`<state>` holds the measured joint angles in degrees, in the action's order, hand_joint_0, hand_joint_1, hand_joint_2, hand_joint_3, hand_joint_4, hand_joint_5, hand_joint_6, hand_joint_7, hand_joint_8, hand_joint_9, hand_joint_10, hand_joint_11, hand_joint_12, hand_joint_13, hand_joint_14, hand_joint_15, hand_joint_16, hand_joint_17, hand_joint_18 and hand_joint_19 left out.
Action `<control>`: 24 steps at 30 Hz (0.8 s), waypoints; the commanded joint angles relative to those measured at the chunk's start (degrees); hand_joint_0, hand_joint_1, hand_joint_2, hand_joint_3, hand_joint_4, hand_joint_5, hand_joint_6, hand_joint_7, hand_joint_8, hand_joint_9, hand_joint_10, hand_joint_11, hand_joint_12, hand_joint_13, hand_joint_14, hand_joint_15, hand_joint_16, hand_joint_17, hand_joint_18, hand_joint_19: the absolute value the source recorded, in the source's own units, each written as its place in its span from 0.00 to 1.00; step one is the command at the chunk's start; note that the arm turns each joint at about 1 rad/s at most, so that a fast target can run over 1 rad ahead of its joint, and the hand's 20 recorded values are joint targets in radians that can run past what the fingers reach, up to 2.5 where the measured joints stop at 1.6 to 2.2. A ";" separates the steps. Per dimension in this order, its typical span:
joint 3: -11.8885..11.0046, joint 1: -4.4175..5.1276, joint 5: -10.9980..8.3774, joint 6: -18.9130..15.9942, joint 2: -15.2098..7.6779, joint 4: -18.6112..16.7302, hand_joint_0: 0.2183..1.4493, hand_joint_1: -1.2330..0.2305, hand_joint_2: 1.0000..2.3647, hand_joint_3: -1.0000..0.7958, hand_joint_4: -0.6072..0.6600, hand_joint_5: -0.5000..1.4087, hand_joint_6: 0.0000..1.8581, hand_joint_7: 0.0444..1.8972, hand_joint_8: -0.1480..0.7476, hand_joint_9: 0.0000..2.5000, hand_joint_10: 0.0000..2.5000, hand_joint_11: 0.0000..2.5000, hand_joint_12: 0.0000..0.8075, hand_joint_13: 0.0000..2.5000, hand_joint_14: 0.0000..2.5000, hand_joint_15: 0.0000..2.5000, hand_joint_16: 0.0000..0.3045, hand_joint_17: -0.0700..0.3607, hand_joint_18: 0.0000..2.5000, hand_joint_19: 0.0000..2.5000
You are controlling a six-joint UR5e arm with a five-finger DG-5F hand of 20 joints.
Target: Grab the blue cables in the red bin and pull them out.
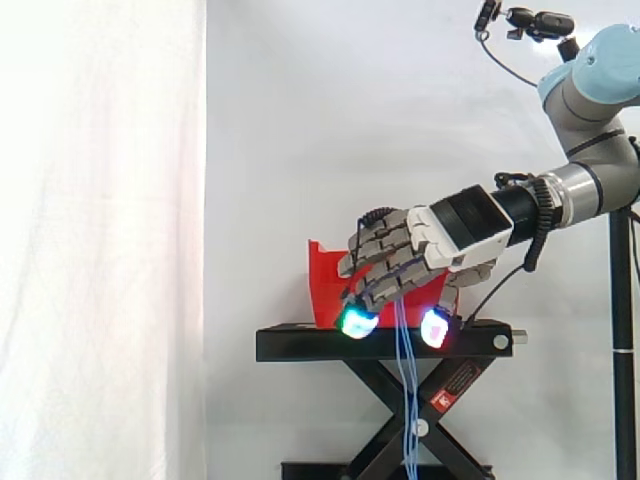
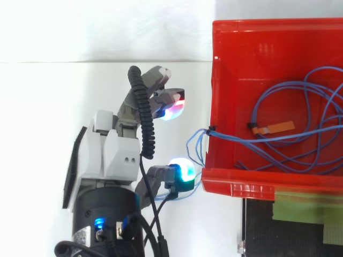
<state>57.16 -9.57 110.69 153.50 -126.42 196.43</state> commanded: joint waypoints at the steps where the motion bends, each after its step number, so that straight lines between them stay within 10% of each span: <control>1: 0.06 -0.36 0.67 0.00 0.04 -0.08 0.42 0.19 0.00 0.00 0.66 0.59 0.01 0.28 0.47 0.30 0.01 0.16 0.46 0.20 0.00 0.11 0.18 0.44 0.16 0.15; 24: 2.26 -1.42 0.76 0.00 -0.05 -7.38 0.43 0.19 0.00 0.00 0.66 0.62 0.01 0.32 0.48 0.30 0.01 0.17 0.46 0.20 0.00 0.11 0.18 0.44 0.16 0.15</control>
<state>58.57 -10.93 111.44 153.50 -126.48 190.65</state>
